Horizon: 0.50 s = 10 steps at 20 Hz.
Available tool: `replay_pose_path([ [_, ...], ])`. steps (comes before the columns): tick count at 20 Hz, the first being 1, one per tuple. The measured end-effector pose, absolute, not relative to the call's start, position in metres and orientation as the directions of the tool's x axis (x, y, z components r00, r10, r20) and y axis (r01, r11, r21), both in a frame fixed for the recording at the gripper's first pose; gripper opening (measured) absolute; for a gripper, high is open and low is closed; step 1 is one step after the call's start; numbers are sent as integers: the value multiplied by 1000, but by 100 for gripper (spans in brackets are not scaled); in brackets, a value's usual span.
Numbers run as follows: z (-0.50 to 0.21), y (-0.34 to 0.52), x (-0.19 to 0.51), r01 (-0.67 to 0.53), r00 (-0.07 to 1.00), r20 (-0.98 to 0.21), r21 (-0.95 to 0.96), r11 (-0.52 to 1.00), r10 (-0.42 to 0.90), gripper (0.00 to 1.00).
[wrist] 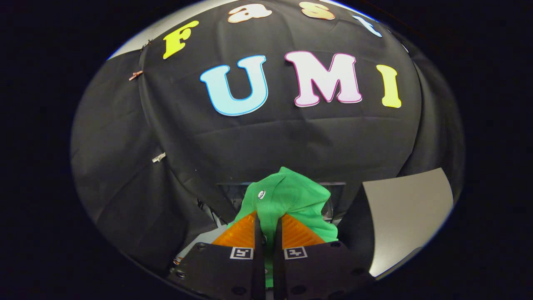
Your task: Put the clothes into the washing machine and then close the washing machine lid.
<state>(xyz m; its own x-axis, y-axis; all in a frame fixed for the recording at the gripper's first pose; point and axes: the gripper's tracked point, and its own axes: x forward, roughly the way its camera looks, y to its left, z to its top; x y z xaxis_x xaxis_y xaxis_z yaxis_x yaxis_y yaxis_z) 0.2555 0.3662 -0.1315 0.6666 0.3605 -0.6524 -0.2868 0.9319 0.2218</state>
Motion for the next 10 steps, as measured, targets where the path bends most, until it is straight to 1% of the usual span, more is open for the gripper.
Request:
replay_pose_path([
  [6, -225, 390, 249, -296, 598, -726, 195, 935, 341, 12],
  [10, -280, 391, 249, -297, 590, -747, 153, 943, 307, 12],
])
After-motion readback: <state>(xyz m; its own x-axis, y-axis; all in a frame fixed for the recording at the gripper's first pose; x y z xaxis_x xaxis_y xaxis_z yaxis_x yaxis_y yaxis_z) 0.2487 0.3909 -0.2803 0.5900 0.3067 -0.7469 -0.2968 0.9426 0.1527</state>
